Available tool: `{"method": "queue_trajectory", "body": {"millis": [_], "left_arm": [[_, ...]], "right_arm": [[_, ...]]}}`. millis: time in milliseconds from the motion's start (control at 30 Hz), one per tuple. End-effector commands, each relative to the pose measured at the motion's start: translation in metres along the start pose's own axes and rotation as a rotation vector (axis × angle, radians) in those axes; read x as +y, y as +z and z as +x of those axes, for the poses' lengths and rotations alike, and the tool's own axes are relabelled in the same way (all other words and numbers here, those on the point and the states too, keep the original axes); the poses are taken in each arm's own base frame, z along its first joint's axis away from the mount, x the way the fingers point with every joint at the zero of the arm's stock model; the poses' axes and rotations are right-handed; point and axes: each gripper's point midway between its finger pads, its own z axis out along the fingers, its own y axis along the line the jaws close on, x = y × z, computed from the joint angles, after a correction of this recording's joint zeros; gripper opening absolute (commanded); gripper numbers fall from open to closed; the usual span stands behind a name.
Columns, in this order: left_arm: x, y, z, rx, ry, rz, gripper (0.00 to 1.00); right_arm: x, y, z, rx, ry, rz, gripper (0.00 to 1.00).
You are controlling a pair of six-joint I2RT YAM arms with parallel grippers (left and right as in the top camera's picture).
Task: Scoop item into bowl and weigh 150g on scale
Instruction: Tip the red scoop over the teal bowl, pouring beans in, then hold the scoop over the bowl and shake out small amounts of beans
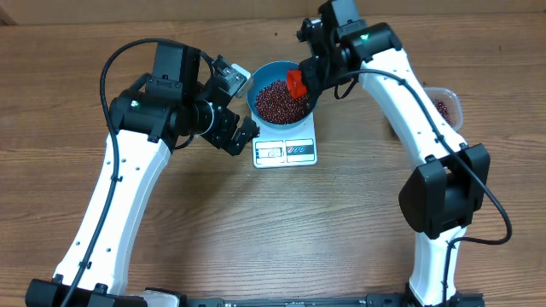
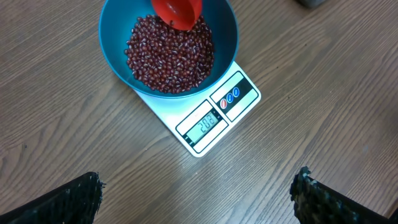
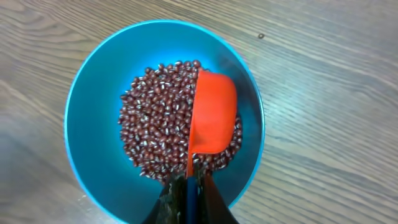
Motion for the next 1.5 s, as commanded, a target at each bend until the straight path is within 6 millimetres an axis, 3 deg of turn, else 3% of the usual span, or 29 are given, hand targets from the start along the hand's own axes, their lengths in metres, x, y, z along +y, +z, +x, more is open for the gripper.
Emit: {"method": "queue_trajectory", "body": {"millis": [0, 733, 1000, 1233, 1467], "left_arm": [[0.0, -0.007, 0.0, -0.011, 0.021, -0.01, 0.99], [0.0, -0.007, 0.0, -0.011, 0.021, -0.01, 0.99], [0.0, -0.007, 0.0, -0.011, 0.021, -0.01, 1.0], [0.0, -0.006, 0.0, -0.011, 0.021, -0.01, 1.0], [0.0, -0.007, 0.0, -0.011, 0.021, -0.01, 1.0]], "right_arm": [[0.011, -0.019, -0.014, -0.057, 0.007, -0.097, 0.04], [0.018, -0.063, -0.026, -0.146, 0.003, -0.147, 0.04], [0.01, -0.058, -0.024, -0.134, 0.005, -0.093, 0.04], [0.004, -0.024, -0.014, -0.063, 0.018, -0.056, 0.04], [-0.01, -0.015, -0.011, -0.042, 0.016, 0.04, 0.04]]}}
